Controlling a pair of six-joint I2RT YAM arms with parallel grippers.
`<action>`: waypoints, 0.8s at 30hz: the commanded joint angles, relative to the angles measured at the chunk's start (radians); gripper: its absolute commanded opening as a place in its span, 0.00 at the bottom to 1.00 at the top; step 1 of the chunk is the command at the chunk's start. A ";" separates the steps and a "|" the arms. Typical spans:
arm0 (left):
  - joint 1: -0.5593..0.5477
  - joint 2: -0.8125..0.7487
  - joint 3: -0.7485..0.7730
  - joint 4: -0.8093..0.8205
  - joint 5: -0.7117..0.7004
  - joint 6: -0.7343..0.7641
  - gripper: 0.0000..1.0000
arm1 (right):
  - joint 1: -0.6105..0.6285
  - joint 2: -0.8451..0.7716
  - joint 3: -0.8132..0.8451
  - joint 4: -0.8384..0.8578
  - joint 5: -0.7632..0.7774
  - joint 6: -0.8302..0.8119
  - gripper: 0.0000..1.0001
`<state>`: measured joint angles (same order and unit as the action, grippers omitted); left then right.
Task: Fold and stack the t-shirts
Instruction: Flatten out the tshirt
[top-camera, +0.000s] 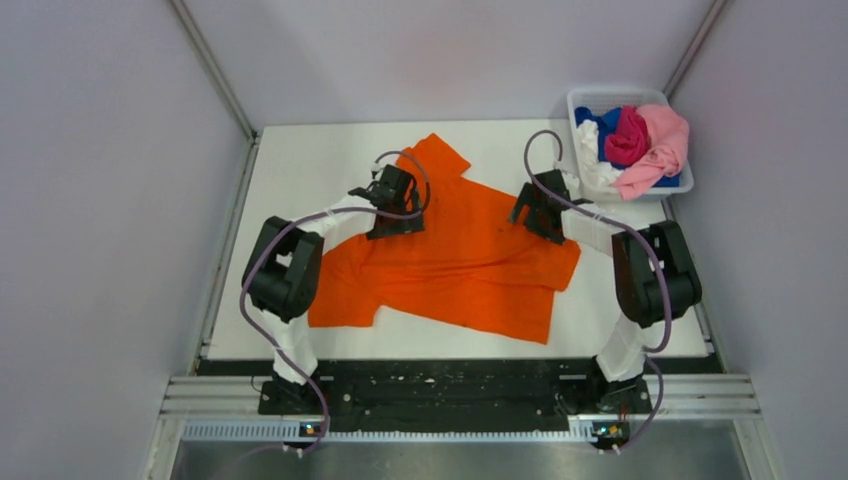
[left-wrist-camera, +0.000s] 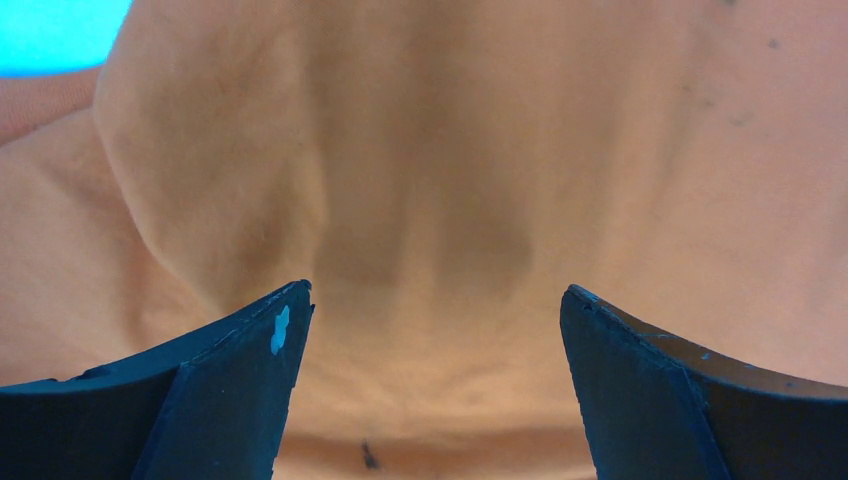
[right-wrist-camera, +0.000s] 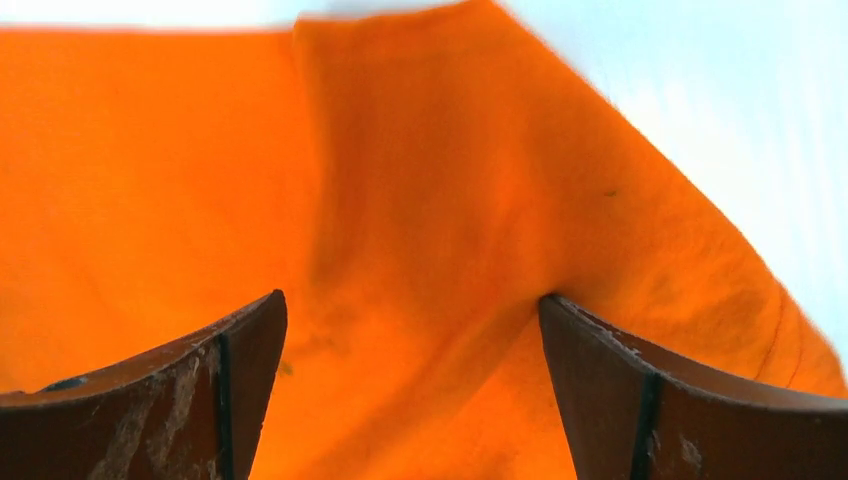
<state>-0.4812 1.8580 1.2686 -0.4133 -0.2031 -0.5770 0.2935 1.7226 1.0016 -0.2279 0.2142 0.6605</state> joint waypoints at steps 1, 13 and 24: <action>0.059 0.075 0.069 0.004 0.070 -0.013 0.99 | -0.043 0.150 0.086 0.061 -0.086 0.010 0.95; 0.203 0.335 0.353 -0.056 0.295 -0.095 0.98 | -0.140 0.596 0.621 -0.052 -0.256 -0.053 0.93; 0.214 0.263 0.477 -0.117 0.287 -0.073 0.96 | -0.137 0.596 0.975 -0.253 -0.198 -0.191 0.99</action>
<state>-0.2493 2.2726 1.8423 -0.4992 0.1299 -0.6811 0.1467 2.4283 2.0209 -0.3161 -0.0471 0.5518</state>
